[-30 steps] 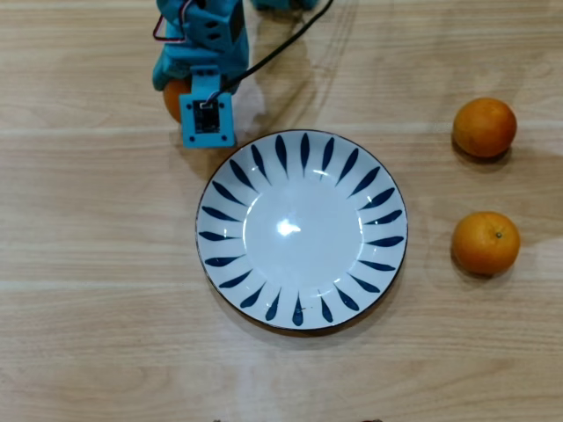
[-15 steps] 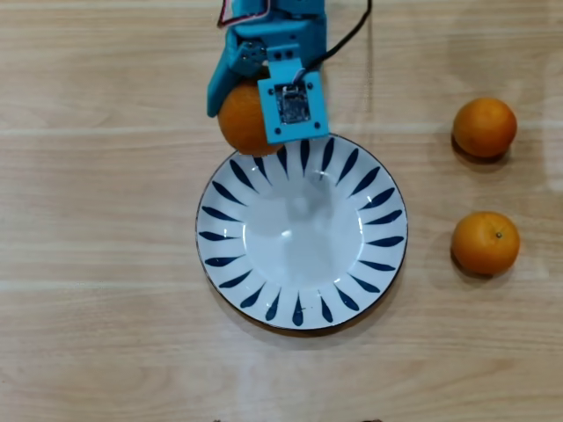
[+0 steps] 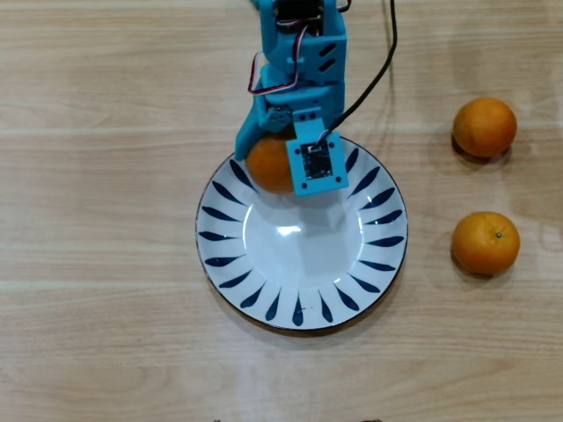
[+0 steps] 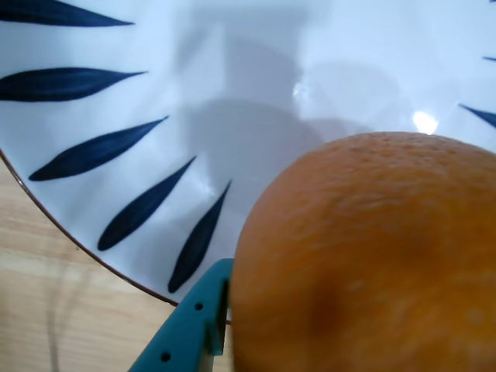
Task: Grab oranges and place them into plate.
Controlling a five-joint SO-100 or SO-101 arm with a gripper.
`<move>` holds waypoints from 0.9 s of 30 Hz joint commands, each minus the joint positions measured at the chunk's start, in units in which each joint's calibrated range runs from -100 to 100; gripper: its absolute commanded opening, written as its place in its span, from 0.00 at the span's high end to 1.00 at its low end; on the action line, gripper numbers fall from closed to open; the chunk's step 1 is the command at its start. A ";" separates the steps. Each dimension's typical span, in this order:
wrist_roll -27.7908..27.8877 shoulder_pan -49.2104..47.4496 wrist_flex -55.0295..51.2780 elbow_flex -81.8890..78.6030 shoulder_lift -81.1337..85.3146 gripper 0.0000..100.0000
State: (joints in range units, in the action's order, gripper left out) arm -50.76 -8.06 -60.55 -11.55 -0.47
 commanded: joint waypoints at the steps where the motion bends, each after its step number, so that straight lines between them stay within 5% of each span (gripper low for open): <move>1: 0.89 -0.57 1.12 0.82 1.23 0.52; 7: 1.10 -2.50 -2.66 3.99 2.75 0.49; 14: 1.62 -5.73 -15.47 16.76 7.06 0.82; 21: 0.47 -17.34 -20.02 23.01 8.75 0.82; 27: -6.69 -29.28 -20.97 21.38 8.07 0.82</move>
State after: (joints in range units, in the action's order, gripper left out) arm -54.41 -31.11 -81.22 8.81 5.37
